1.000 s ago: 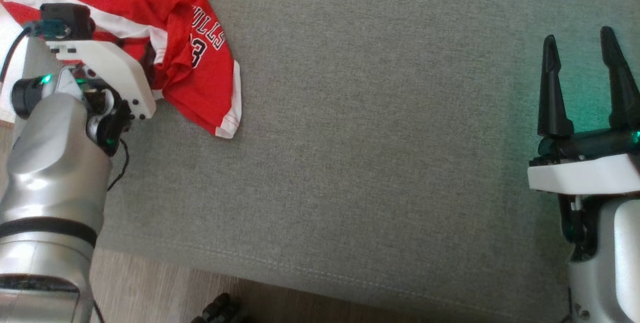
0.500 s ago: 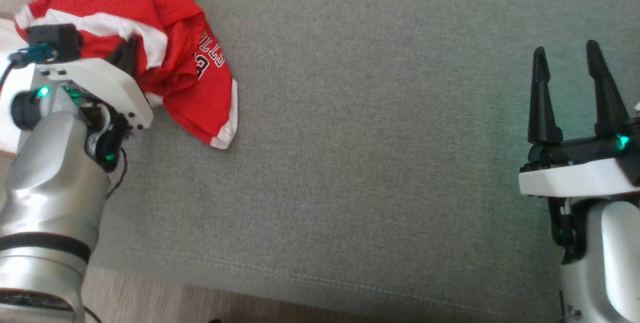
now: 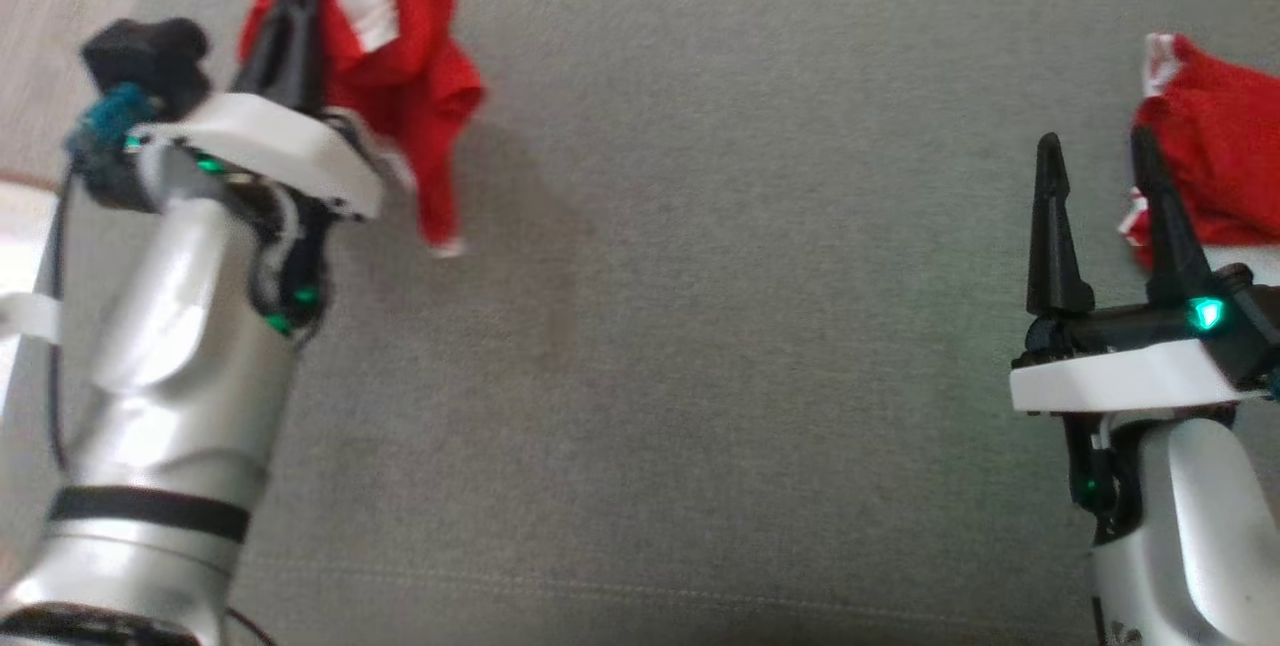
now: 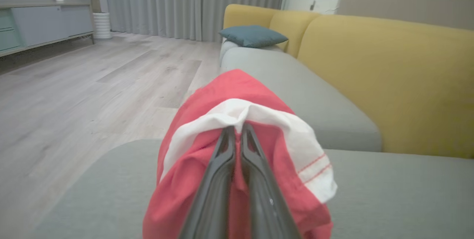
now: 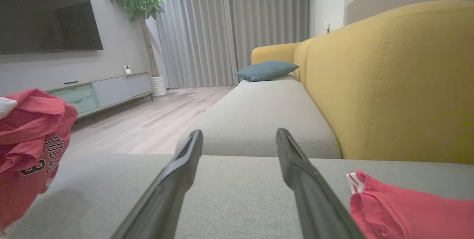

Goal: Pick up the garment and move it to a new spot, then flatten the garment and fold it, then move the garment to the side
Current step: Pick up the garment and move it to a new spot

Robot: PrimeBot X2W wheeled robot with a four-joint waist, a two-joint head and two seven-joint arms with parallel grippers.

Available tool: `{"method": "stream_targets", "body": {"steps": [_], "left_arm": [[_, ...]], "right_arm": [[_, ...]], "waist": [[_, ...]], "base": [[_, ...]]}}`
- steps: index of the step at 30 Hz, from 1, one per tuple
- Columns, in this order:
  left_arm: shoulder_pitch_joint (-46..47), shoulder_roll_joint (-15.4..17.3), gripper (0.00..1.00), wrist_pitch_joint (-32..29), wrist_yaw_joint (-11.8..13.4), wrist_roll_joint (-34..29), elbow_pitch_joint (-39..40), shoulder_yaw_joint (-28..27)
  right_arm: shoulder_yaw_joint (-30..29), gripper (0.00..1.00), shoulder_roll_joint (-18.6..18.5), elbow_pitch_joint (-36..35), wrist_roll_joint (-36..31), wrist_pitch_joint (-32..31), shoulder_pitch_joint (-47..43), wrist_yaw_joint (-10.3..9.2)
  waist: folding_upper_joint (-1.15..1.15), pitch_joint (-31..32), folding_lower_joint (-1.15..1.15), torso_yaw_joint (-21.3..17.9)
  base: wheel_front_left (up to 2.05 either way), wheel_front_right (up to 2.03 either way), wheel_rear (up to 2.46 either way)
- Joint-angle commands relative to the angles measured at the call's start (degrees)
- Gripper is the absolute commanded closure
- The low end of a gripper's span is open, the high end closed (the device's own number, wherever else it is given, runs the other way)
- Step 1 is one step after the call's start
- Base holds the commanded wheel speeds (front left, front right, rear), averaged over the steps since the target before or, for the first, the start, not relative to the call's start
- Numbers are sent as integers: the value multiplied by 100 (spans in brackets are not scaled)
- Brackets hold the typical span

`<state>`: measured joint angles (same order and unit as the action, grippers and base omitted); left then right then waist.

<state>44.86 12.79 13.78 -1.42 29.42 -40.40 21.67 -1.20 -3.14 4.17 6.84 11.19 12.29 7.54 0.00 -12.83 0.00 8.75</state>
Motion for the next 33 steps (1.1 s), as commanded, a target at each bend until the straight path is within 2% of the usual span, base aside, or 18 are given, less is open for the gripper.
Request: {"method": "stream_targets", "body": {"steps": [1,10,16,22,27,28,29,30,33], "left_arm": [[127,131,100,71,52,-39,298,-131],[-127,-612,100,-75,554,-70,1639,218],[-289,-889,100,-79,872,-29,2062,512],[-479,-962,100,-38,1143,-235,1749,1047],[-501,-981,100,2,1143,-553,959,1675],[-496,-984,74,6,1133,-564,801,1774],[-490,-986,29,6,1116,-555,659,1875],[-489,-988,0,6,1082,-495,567,1981],[-449,-989,0,32,1074,-283,454,2207]], "right_arm": [[142,0,25,-155,52,54,47,-5],[210,0,25,-23,196,172,113,-5],[243,0,25,9,260,226,153,-5],[283,0,26,57,306,276,205,-5],[383,0,26,118,363,309,273,-5],[404,0,26,137,371,315,282,-5],[421,0,26,154,376,320,289,-5],[436,0,26,171,382,325,295,-5],[450,0,26,231,388,337,297,-5]], "waist": [[0,155,0,-161],[0,250,0,-632],[0,153,0,-905],[0,21,0,-1112],[0,-80,0,-1262],[0,-97,0,-1285],[0,-108,0,-1302],[0,-118,0,-1318],[0,-132,0,-1331]], "base": [[0,0,0],[0,0,0],[0,0,0],[0,0,0],[0,0,0],[0,0,0],[0,0,0],[0,0,0],[0,0,0]]}}
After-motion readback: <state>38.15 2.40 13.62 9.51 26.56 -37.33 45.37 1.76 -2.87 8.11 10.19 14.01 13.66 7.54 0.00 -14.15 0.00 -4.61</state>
